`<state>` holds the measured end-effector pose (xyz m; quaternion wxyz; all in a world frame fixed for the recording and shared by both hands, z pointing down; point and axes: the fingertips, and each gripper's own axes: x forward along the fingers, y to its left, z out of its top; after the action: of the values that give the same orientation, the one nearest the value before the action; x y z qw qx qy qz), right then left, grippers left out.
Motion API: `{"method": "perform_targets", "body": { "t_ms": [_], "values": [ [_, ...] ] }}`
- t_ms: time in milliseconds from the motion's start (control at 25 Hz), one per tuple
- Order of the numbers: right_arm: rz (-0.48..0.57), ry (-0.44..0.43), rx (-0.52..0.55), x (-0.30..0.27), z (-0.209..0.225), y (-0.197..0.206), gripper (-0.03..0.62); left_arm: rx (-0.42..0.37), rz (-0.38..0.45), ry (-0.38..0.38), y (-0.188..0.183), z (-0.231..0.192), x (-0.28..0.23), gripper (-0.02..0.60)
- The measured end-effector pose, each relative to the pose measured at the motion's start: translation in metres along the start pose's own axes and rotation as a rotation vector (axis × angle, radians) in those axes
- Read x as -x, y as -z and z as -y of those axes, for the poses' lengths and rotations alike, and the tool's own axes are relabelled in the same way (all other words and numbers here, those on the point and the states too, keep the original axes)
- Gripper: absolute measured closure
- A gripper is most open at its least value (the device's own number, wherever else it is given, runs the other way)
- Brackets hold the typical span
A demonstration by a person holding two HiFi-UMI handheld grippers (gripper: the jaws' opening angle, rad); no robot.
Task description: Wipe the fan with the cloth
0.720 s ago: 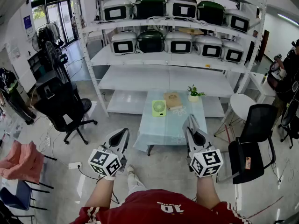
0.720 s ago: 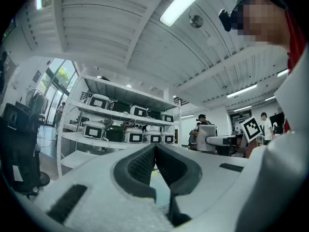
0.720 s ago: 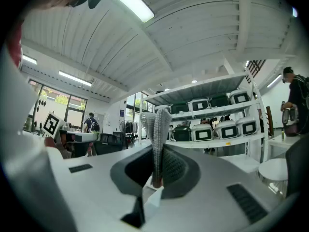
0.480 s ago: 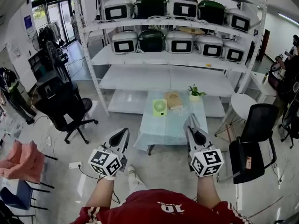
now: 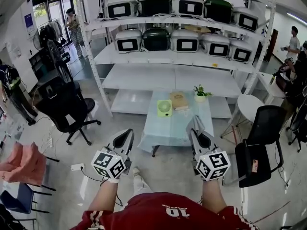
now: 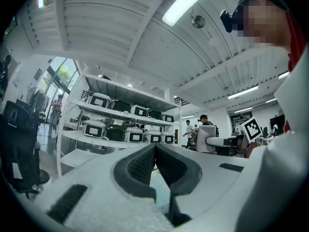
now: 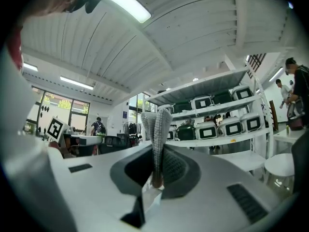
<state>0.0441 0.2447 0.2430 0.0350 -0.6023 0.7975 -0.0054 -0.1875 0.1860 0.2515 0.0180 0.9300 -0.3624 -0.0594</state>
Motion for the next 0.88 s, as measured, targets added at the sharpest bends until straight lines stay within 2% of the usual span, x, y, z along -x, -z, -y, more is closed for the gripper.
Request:
{"method": "perform_targets", "body": {
  "t_ms": [240,480,880],
  "values": [
    [0.001,-0.034,-0.028,-0.012,-0.007,-0.003,0.572,-0.002,-0.013,-0.017,-0.003,-0.006,0.000,0.577],
    [-0.004,-0.030,-0.058,-0.026,0.002,0.001,0.572,0.003,-0.050,-0.038,0.002,-0.021,-0.011,0.577],
    [-0.031,-0.016,-0.012,-0.087,0.028,0.012,0.572,0.013,-0.083,-0.045,0.027,-0.072,-0.065,0.577]
  ]
}}
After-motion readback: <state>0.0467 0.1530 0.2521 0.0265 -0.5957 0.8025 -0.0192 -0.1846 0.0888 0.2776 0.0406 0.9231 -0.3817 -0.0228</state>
